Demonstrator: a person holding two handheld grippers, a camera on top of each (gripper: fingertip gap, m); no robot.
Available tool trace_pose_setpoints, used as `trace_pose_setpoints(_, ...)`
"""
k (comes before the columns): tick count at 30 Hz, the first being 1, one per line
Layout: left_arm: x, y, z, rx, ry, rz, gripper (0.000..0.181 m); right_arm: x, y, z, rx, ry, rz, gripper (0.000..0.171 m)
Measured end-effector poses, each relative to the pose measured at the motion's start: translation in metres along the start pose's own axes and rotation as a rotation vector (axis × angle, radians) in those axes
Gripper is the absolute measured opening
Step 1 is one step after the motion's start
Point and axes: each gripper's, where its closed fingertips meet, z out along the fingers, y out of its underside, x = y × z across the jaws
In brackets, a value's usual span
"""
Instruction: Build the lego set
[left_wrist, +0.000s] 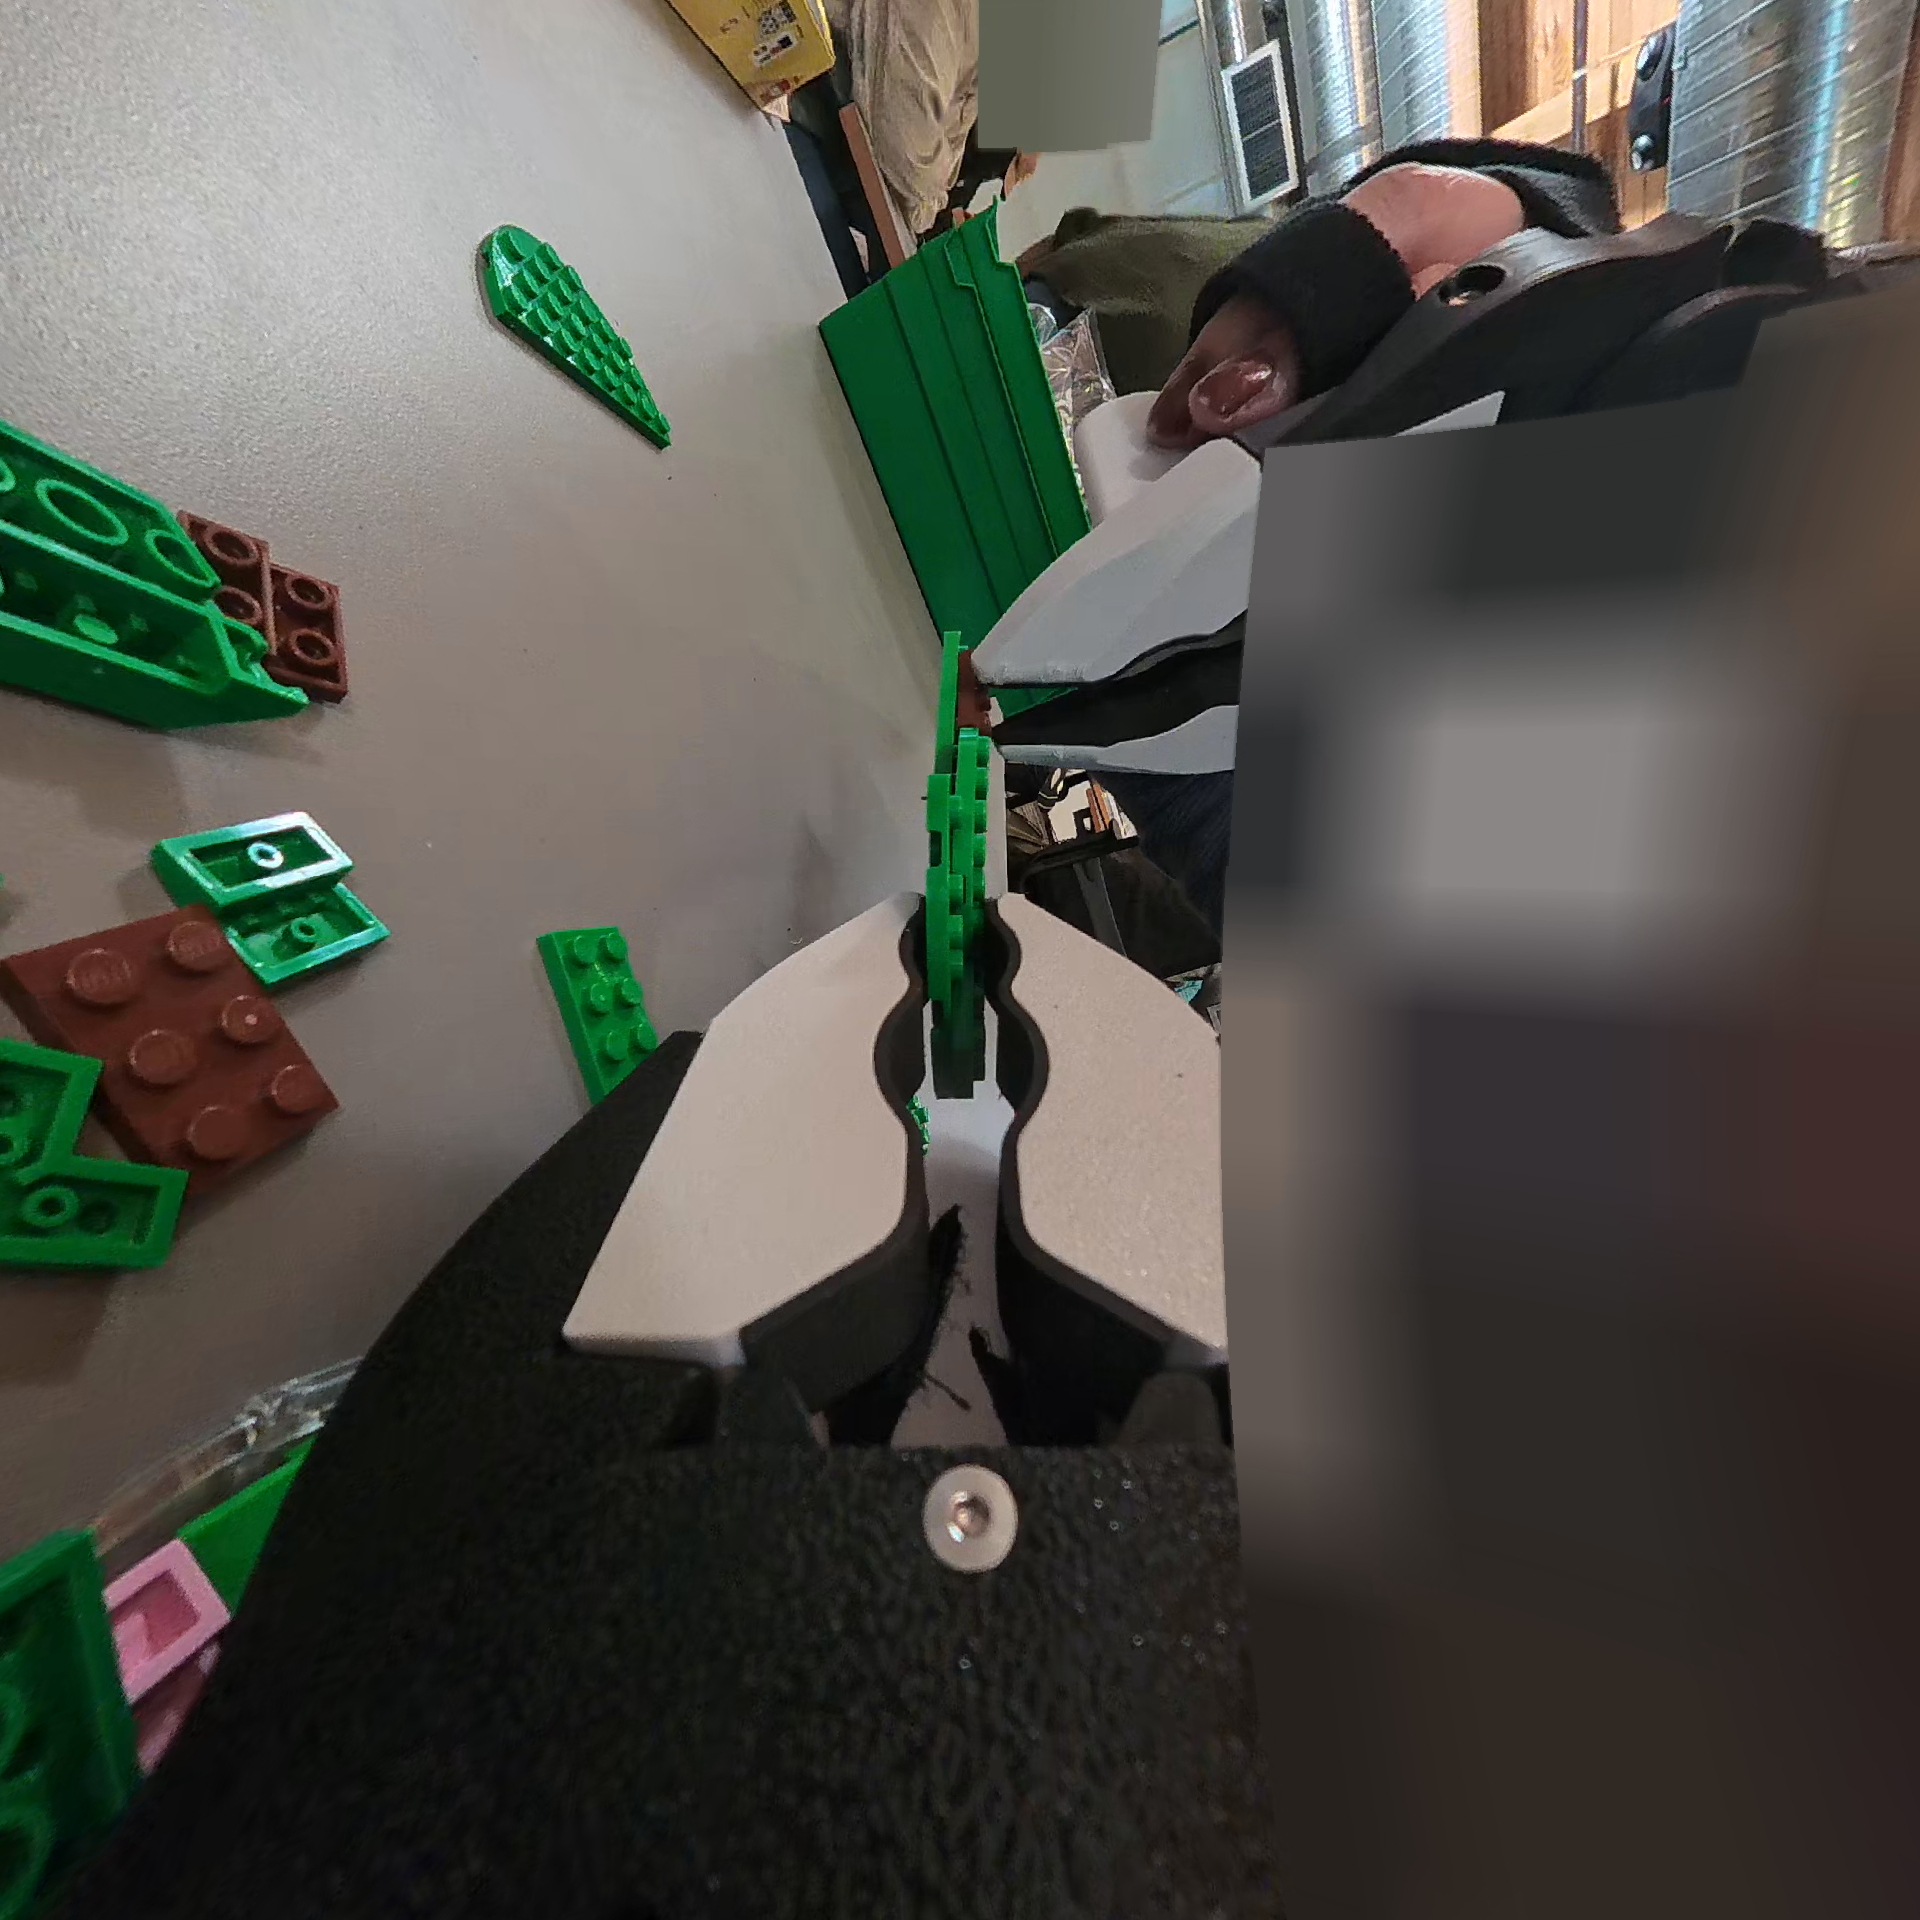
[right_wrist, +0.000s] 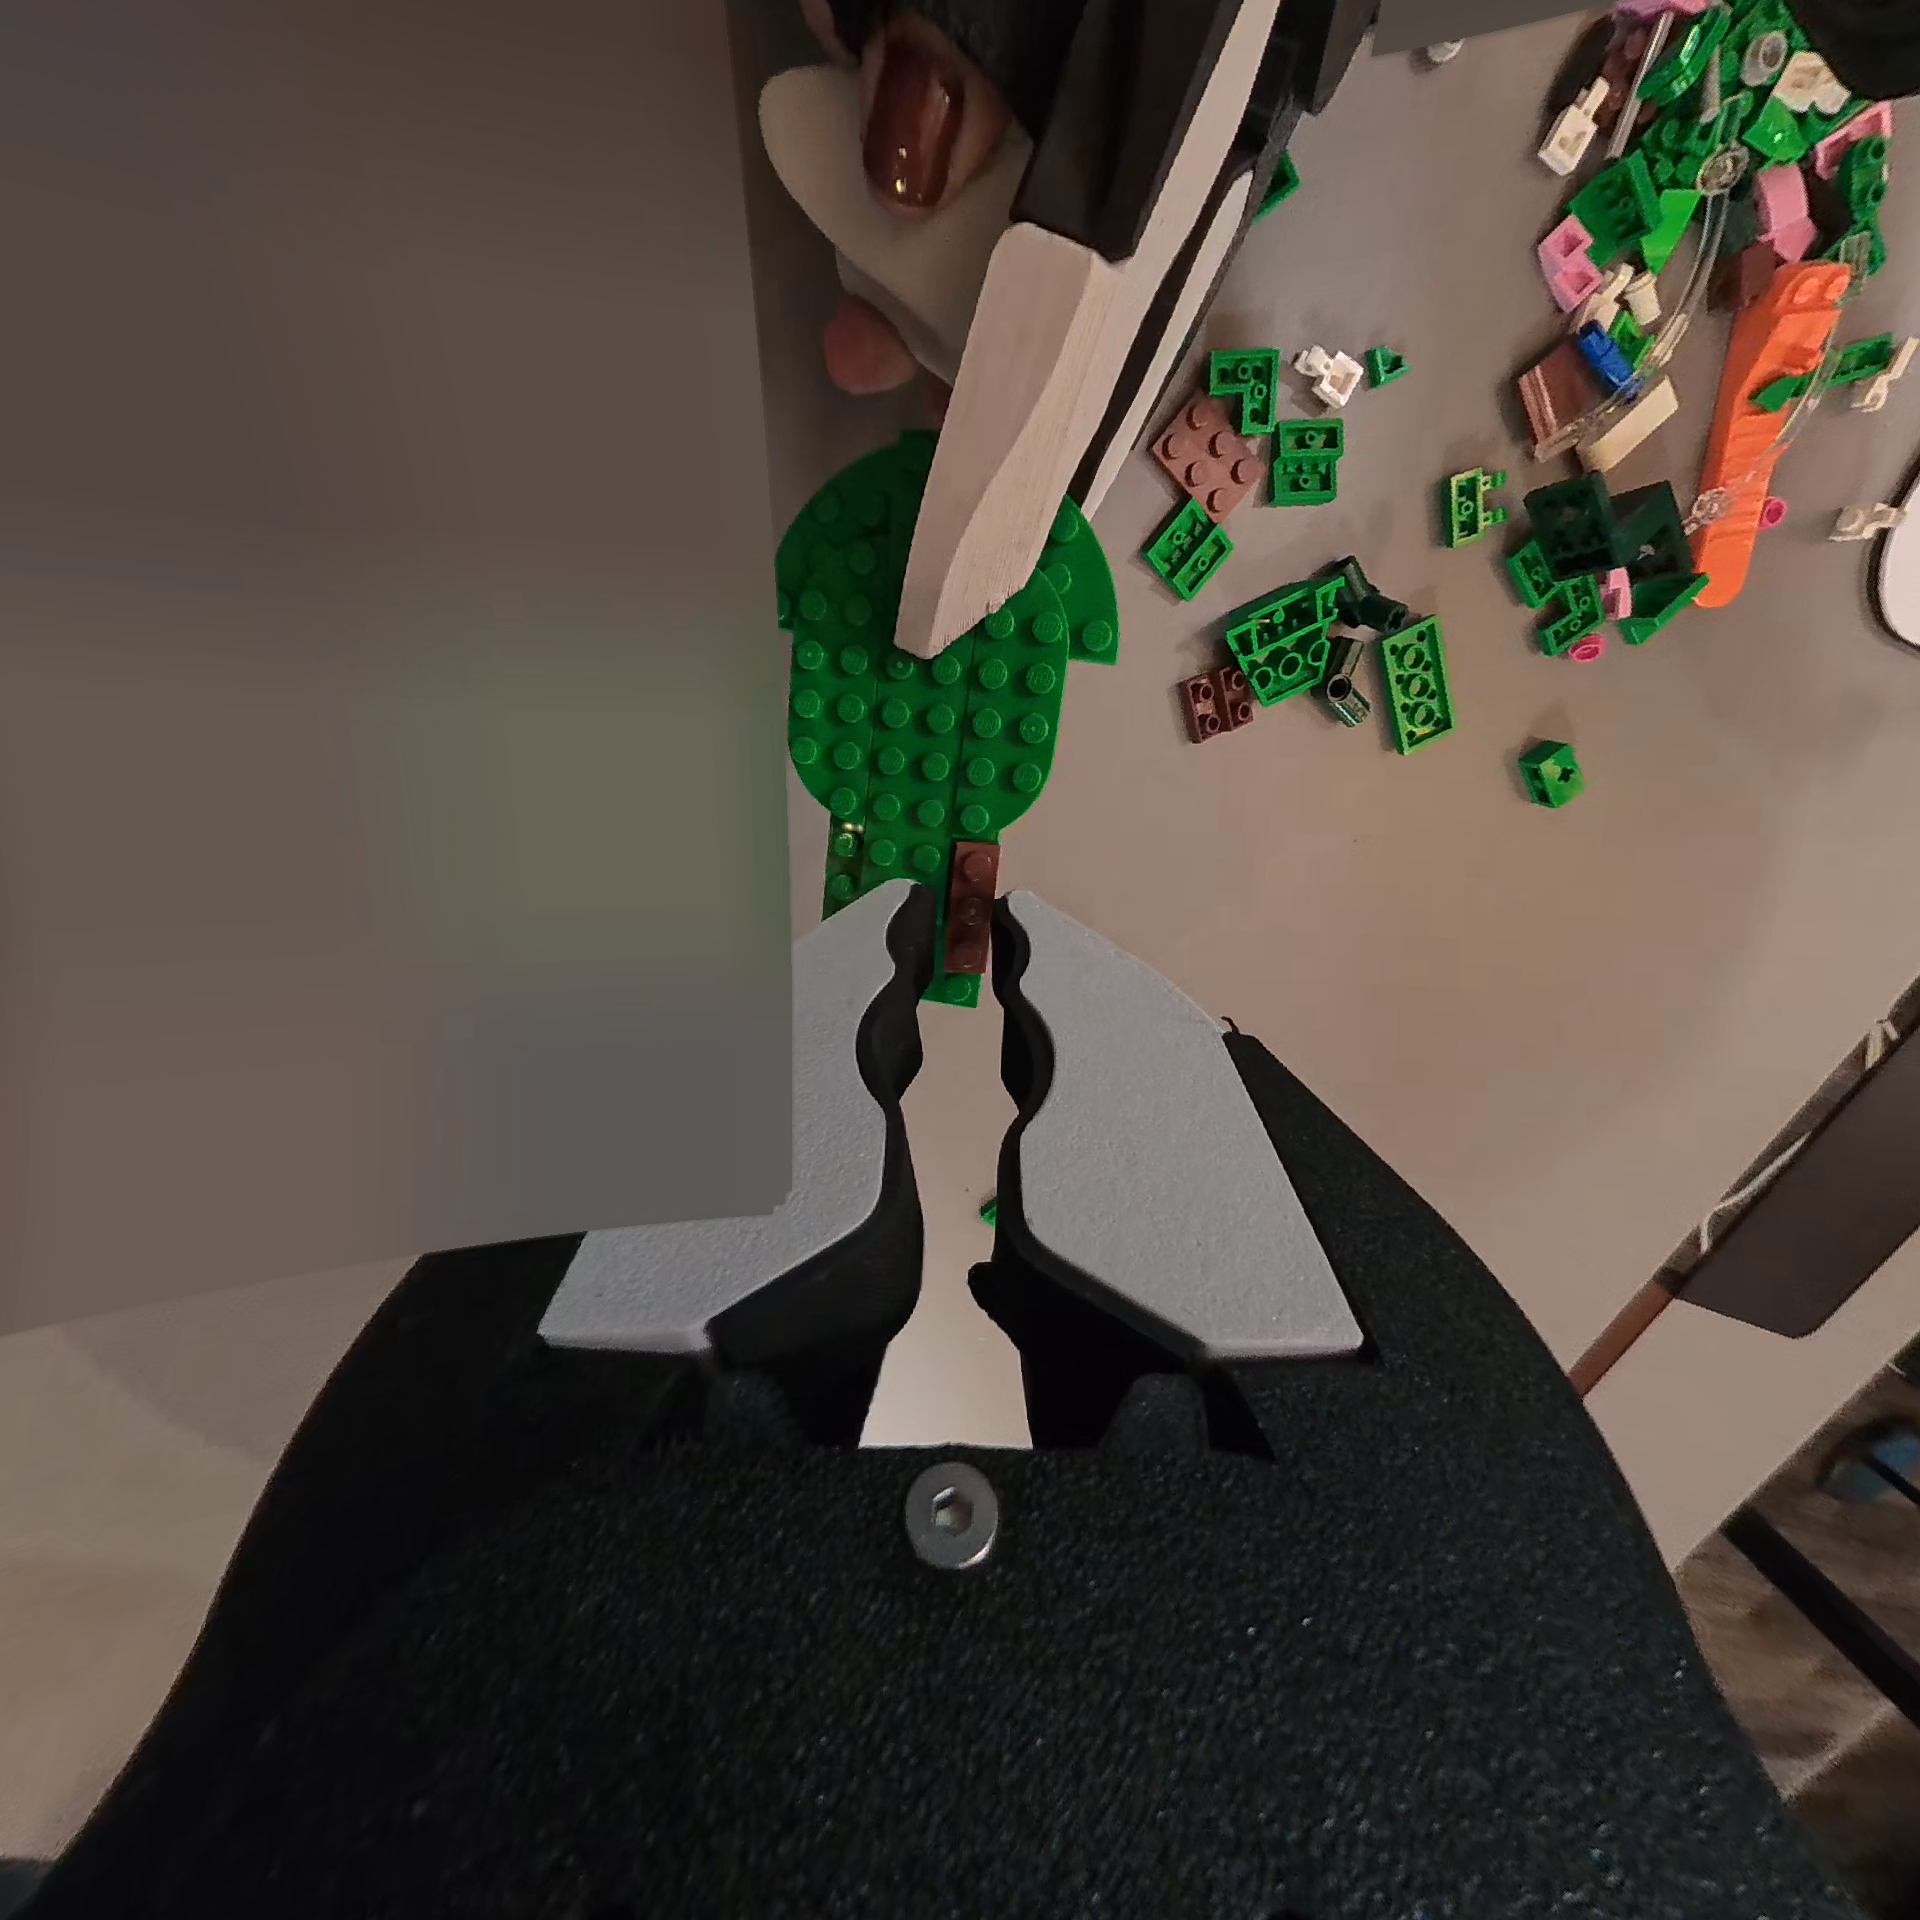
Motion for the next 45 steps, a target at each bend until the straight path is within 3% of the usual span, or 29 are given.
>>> trace_pose_setpoints(3,0.0,0.0,0.0,0.0,0.001,0.003,0.007,0.001,0.002,-0.005,0.028,0.002,0.034,0.013)
trace_pose_setpoints(6,0.001,0.0,0.0,-0.003,0.003,0.01,0.007,0.006,-0.004,-0.018,0.202,-0.062,0.2,0.018)
trace_pose_setpoints(10,0.003,0.001,0.001,-0.007,0.01,0.019,0.007,0.015,-0.01,-0.027,0.507,-0.318,0.629,0.03)
trace_pose_setpoints(13,0.003,0.001,0.001,-0.005,0.015,0.023,0.008,0.016,-0.004,-0.02,0.639,-0.528,0.933,0.038)
trace_pose_setpoints(16,0.005,0.0,0.001,0.001,0.024,0.023,0.008,0.007,-0.003,-0.014,0.737,-0.692,1.105,0.042)
trace_pose_setpoints(20,0.006,0.0,0.001,0.005,0.03,0.026,0.007,0.004,-0.007,-0.009,0.899,-0.789,1.268,0.04)
trace_pose_setpoints(25,0.006,0.0,0.001,0.01,0.031,0.024,0.007,0.001,-0.011,-0.007,1.029,-0.849,1.349,0.032)
trace_pose_setpoints(37,0.006,-0.001,0.002,0.011,0.029,0.028,0.007,-0.005,-0.015,-0.007,1.084,-0.869,1.348,0.014)
trace_pose_setpoints(45,0.012,-0.002,0.002,0.024,0.03,0.125,0.007,-0.006,-0.016,-0.01,1.111,-0.76,1.265,0.01)
